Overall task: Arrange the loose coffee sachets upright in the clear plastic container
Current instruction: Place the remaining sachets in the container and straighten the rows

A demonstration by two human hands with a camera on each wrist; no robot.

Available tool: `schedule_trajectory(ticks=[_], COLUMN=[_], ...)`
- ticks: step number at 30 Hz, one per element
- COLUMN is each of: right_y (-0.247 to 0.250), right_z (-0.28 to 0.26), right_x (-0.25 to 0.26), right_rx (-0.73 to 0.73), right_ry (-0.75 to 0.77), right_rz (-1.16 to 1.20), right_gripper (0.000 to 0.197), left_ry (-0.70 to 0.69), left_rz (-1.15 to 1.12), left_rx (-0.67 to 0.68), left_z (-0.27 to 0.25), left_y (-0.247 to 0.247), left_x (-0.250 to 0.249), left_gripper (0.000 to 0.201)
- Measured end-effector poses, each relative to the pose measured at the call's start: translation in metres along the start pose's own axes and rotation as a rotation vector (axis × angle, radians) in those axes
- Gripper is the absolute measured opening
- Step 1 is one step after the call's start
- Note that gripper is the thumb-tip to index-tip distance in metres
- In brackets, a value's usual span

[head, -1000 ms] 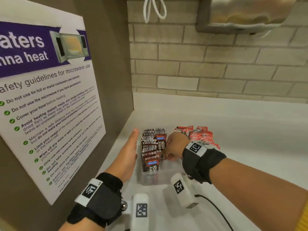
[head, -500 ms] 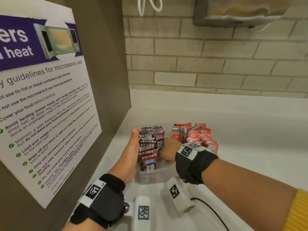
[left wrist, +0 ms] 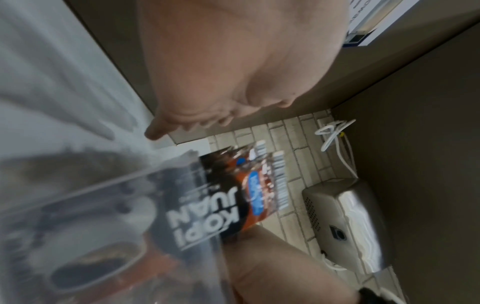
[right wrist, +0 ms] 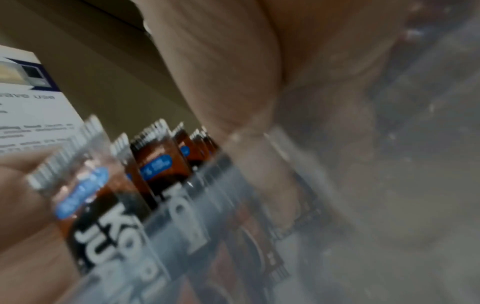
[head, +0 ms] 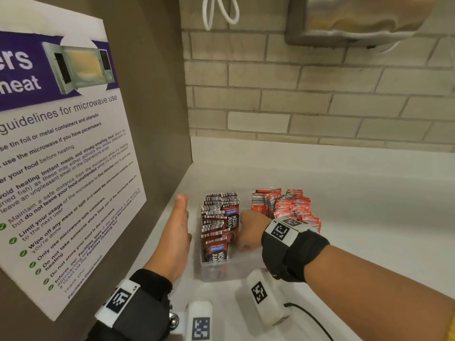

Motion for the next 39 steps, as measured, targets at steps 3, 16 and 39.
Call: schedule_trajectory(ticks=[3,16,39], right_y=[0.021,0.114,0.107], right_z=[-0.012,0.005,0.015], right_x=[-0.004,-0.029,-0.038], right_rx=[-0.040,-0.277,-0.304], right_ry=[-0.026,0.041,0.243], right_rz=[-0.011,-0.239,-0.206], right_gripper=[0.008,0.039,0.024], left_ry=[-0.164,0.077,0.313], left_rz=[-0.073,-0.247,-0.303], left_rx=[-0.125,0.270,0.196], left_z=[-0.003,-0.040,-0.017], left_y=[0.012,-0.110,-0.131], left_x=[-0.019,-0.013,0.029], left_gripper=[0.042,0.022,0.059])
Point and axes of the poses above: each hand's wrist, its own z-axis towards the middle knuckle, its own y-axis out of the back of the hand, x = y × z, the point moved 7 cm from there along z, towards the middle knuckle
